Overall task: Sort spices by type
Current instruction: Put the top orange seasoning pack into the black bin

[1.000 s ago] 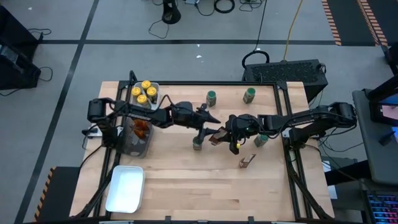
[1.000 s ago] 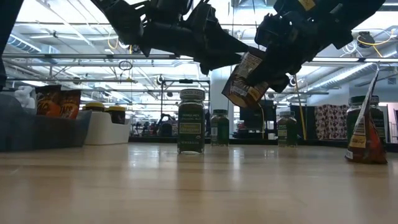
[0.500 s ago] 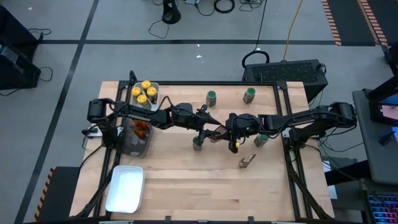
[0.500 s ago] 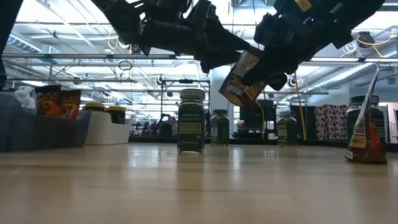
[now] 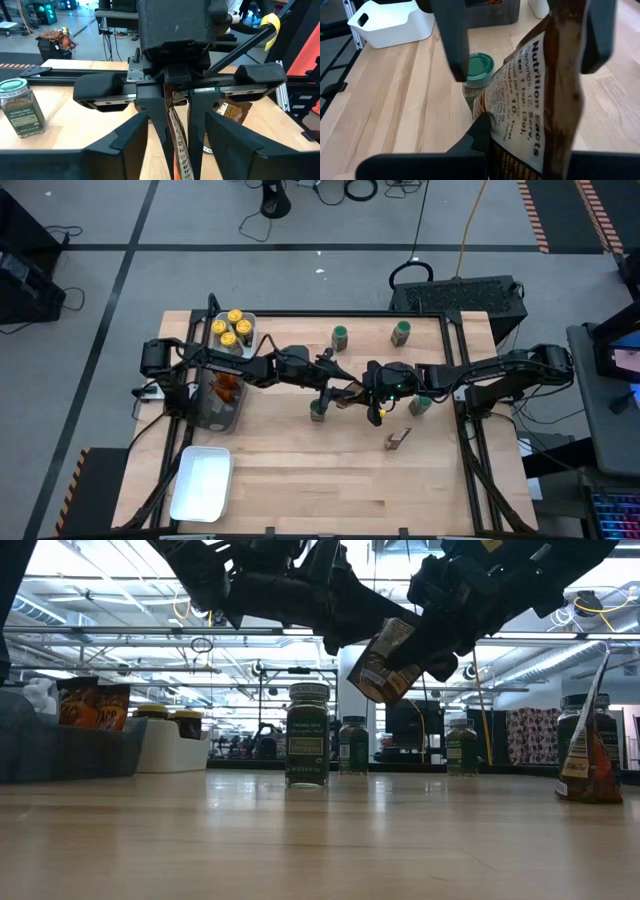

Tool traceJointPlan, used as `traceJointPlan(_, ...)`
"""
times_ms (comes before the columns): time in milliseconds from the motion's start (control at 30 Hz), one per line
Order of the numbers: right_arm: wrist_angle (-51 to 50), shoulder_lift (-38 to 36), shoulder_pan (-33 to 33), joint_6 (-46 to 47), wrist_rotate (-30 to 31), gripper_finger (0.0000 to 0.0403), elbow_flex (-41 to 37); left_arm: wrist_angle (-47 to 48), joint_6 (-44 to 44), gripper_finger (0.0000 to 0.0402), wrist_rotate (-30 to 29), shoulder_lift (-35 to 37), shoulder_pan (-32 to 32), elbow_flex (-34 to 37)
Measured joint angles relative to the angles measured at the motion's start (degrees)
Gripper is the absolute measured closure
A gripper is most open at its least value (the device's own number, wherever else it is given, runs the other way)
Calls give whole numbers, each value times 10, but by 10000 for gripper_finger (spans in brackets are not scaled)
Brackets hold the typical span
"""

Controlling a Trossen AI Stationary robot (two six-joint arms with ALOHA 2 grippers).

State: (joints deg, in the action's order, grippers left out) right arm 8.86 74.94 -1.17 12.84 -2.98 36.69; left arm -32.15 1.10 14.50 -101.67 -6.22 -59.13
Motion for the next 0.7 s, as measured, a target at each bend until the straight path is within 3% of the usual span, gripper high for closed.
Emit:
traceJointPlan(400, 4, 0, 0, -5, 0, 374, 0, 4, -5, 386, 0, 0, -1, 0)
traceJointPlan(700, 6, 0, 0, -15, 9, 260, 0, 17, -15, 398, 0, -1, -1, 1)
